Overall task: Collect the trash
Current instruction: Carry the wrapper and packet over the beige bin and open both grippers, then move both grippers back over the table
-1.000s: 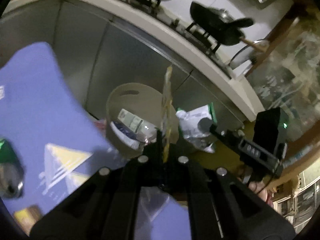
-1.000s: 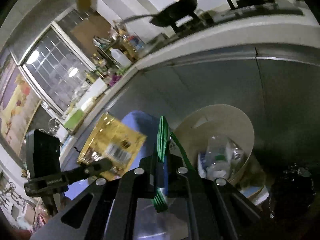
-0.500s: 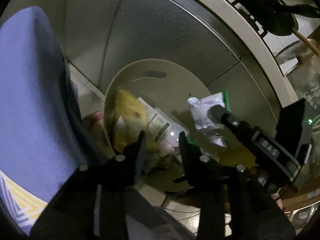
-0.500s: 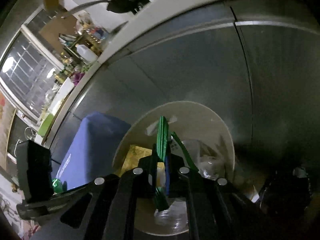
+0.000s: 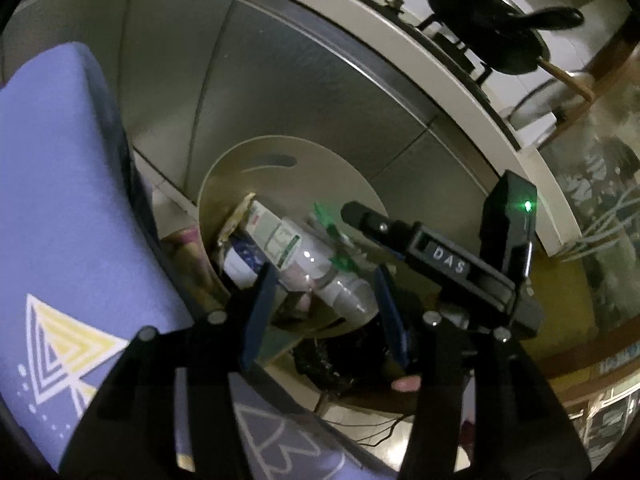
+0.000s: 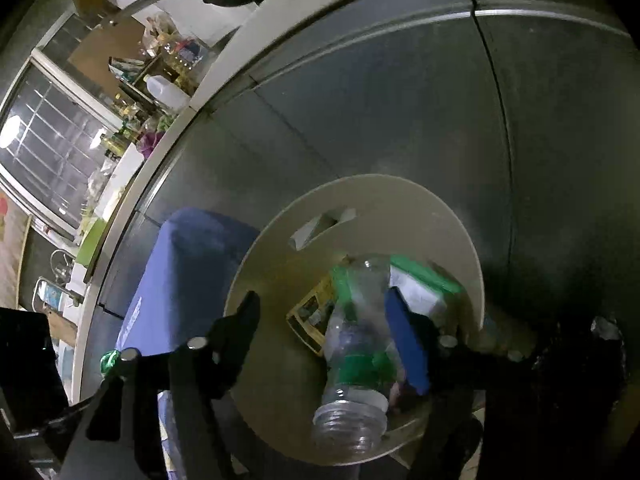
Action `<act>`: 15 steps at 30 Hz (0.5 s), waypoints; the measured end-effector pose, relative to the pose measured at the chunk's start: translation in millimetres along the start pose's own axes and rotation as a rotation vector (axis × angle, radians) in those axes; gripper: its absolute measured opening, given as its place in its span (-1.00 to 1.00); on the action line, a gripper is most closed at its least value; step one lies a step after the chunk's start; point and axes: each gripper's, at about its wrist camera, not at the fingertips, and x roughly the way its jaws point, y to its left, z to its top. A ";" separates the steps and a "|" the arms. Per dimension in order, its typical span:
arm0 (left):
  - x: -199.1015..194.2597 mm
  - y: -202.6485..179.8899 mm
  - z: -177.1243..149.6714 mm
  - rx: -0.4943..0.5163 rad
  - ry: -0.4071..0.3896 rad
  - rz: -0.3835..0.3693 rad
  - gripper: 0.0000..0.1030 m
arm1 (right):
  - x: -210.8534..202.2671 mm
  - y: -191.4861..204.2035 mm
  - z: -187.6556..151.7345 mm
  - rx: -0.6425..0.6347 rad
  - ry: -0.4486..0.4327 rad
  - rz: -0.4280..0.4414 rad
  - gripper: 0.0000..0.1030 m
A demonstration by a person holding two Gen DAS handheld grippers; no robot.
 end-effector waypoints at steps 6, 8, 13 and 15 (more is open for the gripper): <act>-42.5 -9.1 -7.1 0.005 -0.072 -0.057 -0.05 | -47.5 27.6 -3.1 -0.061 -0.138 0.012 0.20; -61.8 -11.1 -16.4 0.013 -0.095 -0.086 -0.05 | -62.7 42.7 -6.2 -0.086 -0.173 0.034 0.20; -114.7 -6.1 -57.3 0.064 -0.142 -0.124 -0.05 | -120.7 80.5 -42.9 -0.141 -0.300 0.205 0.20; -132.9 1.0 -77.6 0.075 -0.153 -0.116 -0.05 | -134.3 89.3 -64.6 -0.147 -0.334 0.291 0.20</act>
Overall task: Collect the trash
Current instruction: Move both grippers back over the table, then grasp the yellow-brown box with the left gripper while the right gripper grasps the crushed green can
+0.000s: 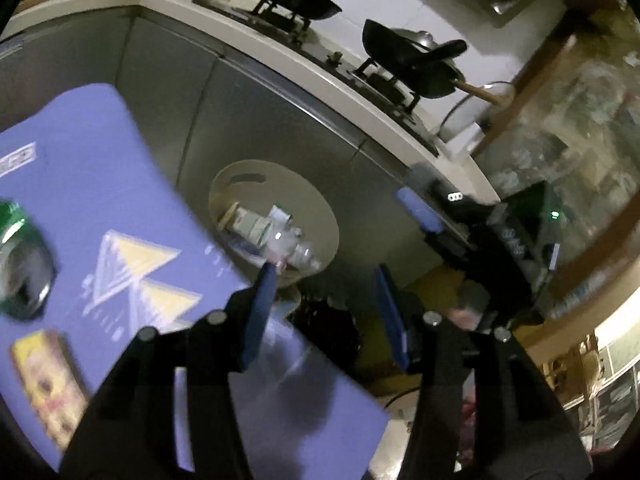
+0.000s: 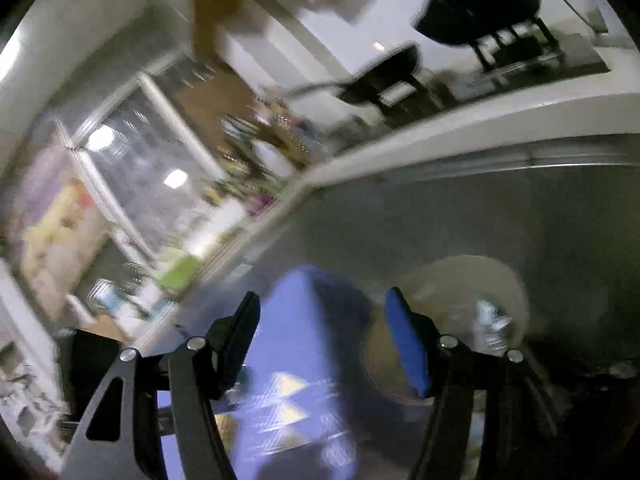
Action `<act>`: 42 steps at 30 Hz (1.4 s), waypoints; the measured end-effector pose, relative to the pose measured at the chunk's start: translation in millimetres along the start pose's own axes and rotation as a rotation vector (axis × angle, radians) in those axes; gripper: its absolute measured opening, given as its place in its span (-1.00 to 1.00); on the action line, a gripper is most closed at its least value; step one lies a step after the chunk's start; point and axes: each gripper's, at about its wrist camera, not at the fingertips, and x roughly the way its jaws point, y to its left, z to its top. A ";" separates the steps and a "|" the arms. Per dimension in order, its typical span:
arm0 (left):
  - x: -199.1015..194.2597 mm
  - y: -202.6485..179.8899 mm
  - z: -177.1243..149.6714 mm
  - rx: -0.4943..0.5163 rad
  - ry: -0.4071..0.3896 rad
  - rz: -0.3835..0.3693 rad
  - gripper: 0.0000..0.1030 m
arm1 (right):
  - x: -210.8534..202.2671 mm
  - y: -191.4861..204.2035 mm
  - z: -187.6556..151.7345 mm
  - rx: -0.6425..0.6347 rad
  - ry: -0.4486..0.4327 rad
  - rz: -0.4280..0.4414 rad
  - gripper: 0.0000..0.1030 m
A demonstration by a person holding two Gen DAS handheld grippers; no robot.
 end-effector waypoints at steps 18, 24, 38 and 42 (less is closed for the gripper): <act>-143.7 135.8 -122.7 -0.340 -0.038 0.207 -0.05 | 97.1 76.1 -160.5 0.094 0.558 0.133 -0.40; -132.8 151.5 -117.1 -0.384 -0.003 0.194 -0.05 | 120.1 111.8 -174.2 -0.209 0.566 -0.114 -0.40; -139.8 150.3 -106.6 -0.318 -0.043 0.345 0.24 | 105.6 125.7 -192.6 -0.214 0.590 -0.027 -0.40; -117.9 133.5 -103.7 -0.195 -0.003 0.449 0.40 | 95.0 103.5 -177.8 -0.127 0.551 -0.038 -0.40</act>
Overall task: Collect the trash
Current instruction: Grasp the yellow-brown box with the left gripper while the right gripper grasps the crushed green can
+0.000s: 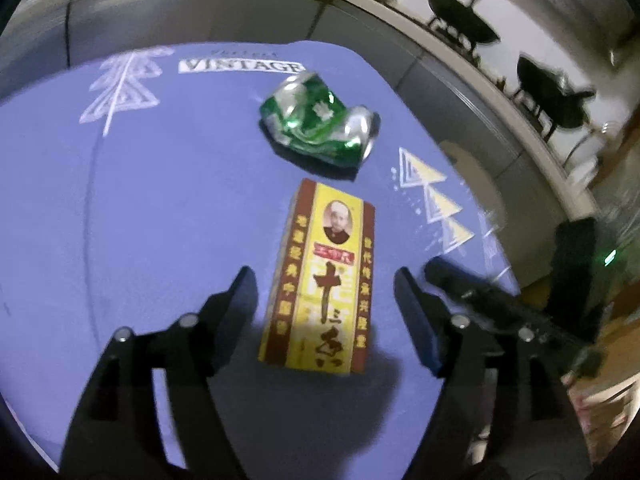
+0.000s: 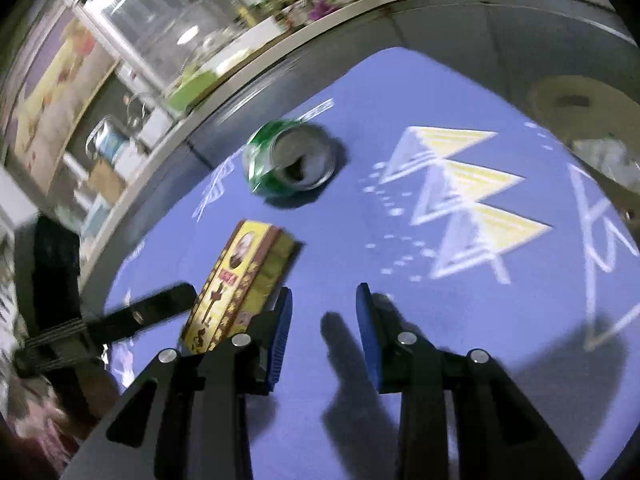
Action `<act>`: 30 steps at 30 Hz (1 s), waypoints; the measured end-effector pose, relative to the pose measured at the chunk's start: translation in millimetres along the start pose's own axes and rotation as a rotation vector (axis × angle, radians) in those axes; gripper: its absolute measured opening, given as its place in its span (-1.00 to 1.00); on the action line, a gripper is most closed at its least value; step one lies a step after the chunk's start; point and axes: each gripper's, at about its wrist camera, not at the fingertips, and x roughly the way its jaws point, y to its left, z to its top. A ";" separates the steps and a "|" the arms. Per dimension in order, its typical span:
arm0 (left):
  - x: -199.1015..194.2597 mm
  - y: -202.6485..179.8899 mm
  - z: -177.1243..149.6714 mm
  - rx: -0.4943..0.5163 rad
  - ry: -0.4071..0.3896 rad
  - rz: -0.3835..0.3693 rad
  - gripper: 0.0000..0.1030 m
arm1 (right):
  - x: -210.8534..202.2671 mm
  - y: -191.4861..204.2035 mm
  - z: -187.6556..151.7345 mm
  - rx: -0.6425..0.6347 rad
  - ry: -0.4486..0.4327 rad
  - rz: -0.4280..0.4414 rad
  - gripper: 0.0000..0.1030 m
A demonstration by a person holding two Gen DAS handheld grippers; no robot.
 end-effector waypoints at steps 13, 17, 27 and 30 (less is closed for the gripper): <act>6.2 13.5 -7.6 0.068 -0.043 0.096 0.11 | 13.2 1.2 81.9 0.056 0.044 0.142 -0.39; -10.4 51.2 -6.4 -0.046 -0.055 0.028 0.11 | 48.8 -6.1 137.4 0.076 0.101 0.193 -0.39; -23.4 98.0 -8.4 -0.215 -0.064 -0.054 0.11 | 144.0 -25.5 173.2 0.149 0.315 0.320 -0.41; -22.8 97.4 -8.2 -0.227 -0.077 -0.055 0.11 | 142.3 -17.9 162.6 0.151 0.344 0.391 -0.41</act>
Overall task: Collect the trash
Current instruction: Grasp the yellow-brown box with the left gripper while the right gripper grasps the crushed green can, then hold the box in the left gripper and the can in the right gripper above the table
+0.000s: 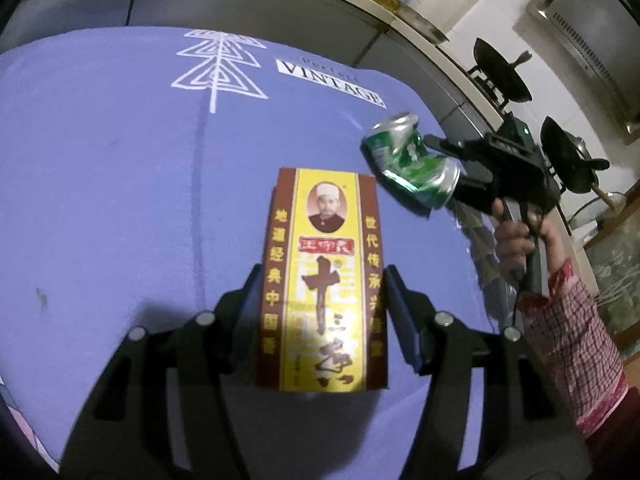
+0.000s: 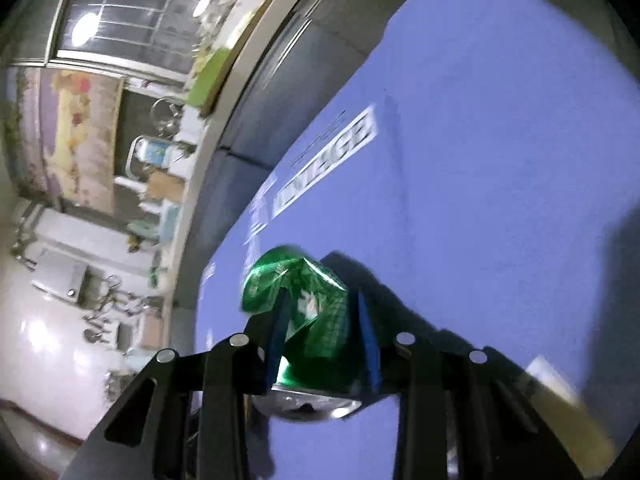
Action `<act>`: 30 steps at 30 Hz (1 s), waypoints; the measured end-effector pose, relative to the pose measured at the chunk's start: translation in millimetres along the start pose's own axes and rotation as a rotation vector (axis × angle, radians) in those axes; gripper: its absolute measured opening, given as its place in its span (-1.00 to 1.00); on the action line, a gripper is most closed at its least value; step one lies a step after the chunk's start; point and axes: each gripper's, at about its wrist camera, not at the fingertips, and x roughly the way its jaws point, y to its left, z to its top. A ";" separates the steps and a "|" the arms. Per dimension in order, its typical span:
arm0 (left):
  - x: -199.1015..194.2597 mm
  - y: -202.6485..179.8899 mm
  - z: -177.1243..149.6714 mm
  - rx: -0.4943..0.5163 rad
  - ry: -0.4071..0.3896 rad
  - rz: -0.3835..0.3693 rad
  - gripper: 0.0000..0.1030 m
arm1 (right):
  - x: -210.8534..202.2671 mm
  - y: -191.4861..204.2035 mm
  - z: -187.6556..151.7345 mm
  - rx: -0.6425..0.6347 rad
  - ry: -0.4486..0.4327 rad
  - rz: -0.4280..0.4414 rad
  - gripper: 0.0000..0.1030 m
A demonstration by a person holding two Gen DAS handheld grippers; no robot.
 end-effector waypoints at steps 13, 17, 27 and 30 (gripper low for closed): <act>1.8 -13.9 -7.6 0.053 0.006 0.024 0.11 | -13.9 14.8 -113.3 0.029 -0.046 0.001 -0.82; 0.6 -24.0 -18.0 0.094 0.020 0.037 0.11 | -35.2 -0.1 -141.0 0.105 -0.124 0.045 -0.85; 3.0 -54.4 -43.9 0.180 0.057 0.040 0.11 | -98.6 -26.2 -212.2 0.233 -0.336 0.074 -0.85; 6.5 -69.6 -50.9 0.225 0.069 0.051 0.11 | -106.8 -37.9 -232.3 0.280 -0.363 0.088 -0.85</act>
